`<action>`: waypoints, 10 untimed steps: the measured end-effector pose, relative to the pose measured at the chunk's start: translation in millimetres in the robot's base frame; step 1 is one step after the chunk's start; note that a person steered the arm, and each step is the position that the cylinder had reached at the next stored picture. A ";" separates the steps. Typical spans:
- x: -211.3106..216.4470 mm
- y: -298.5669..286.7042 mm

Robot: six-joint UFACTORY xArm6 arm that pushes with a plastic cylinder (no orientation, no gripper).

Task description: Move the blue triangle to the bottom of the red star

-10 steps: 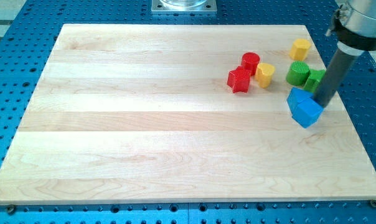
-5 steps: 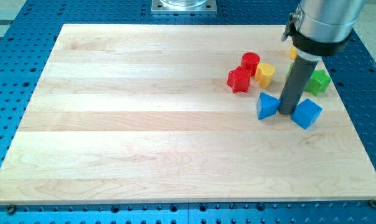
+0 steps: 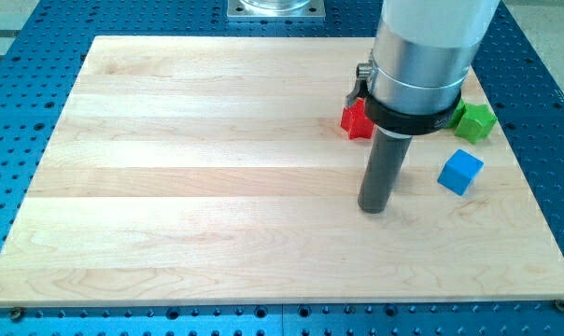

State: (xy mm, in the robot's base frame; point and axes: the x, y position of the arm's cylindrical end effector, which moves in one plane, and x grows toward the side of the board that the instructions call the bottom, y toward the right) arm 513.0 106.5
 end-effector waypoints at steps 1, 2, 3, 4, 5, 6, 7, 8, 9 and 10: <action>-28.1 23.6; -37.6 35.4; -30.4 32.5; 10.7 28.7; 25.4 49.3; -5.7 56.6; -46.2 57.3; -78.3 69.2; -78.6 69.7; -78.6 74.1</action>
State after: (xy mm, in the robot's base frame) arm 434.5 180.6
